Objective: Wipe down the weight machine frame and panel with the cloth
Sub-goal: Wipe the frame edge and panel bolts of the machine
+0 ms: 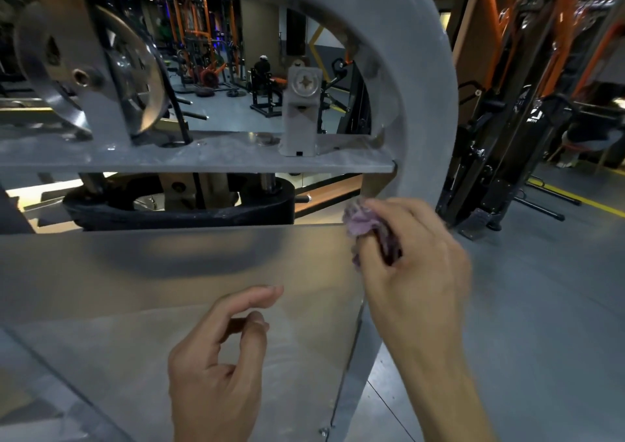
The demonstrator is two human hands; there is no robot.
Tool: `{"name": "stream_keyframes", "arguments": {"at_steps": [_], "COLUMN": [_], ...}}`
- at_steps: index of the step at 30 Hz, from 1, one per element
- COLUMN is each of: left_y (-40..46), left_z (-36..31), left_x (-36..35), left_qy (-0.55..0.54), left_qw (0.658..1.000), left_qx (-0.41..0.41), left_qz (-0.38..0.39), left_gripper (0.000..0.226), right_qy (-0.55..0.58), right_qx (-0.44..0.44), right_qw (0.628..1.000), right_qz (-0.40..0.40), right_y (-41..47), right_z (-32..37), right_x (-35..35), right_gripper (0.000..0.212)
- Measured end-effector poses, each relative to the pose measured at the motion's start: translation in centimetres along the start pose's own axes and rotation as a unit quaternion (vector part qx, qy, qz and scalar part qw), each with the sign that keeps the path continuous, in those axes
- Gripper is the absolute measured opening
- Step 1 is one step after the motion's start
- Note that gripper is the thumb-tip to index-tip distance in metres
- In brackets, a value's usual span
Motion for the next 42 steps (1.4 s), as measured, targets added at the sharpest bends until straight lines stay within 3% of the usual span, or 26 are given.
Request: {"name": "stream_keyframes", "arguments": {"at_steps": [3,8,10,15,21,26,28,34,39,42], "left_y": [0.1,0.1,0.1,0.3,0.5,1.1,1.2,2.0,2.5,2.8], "left_z": [0.0,0.1,0.1,0.8,0.9,1.3,1.2,2.1,2.5,2.3], "left_x": [0.9,1.6,2.0,3.6,5.4,6.7,7.0,8.5,9.9,10.7], "left_qy": [0.010,0.018,0.023,0.030,0.045,0.054,0.051,0.031,0.001,-0.013], "left_qw": [1.000,1.000,1.000,0.998,0.997,0.997,0.997,0.999,0.999,0.999], "left_qx": [0.011,0.016,0.012,0.028,0.028,0.024,0.020,0.020,0.036,0.036], "left_qz": [-0.008,-0.013,-0.015,-0.047,-0.055,-0.059,-0.048,-0.032,-0.022,-0.009], "left_gripper": [0.024,0.025,0.024,0.023,0.024,0.024,0.024,0.024,0.024,0.023], "right_qy": [-0.027,0.048,0.054,0.041,0.086,0.110,0.076,0.001,0.019,0.022], "right_qx": [0.023,0.105,0.095,-0.008,0.069,0.006,0.008,0.025,0.086,0.086], "right_qw": [0.999,0.990,0.989,0.998,0.989,0.993,0.996,1.000,0.994,0.992], "right_qz": [0.022,0.083,0.100,0.050,0.102,-0.034,-0.046,0.017,0.063,0.091], "right_y": [-0.4,-1.1,-0.9,0.1,-0.7,0.4,0.2,0.7,-0.7,-0.4], "right_z": [1.6,5.1,4.0,1.8,6.8,5.4,5.7,7.5,12.9,12.7], "right_x": [-1.7,-3.9,-3.5,-1.6,-4.7,-3.4,-3.9,-5.9,-8.1,-7.9], "right_gripper": [0.019,0.023,0.025,0.021,0.023,0.025,0.026,0.026,0.028,0.029]}}
Point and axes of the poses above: each hand's wrist, its own y-axis towards the middle knuckle, its own x-axis out of the back of the hand, z = x × y, the point moved 1 cm from there along y, towards the middle knuckle, and after that the axes turned 4 degrees about -y, right-handed, at the moved point
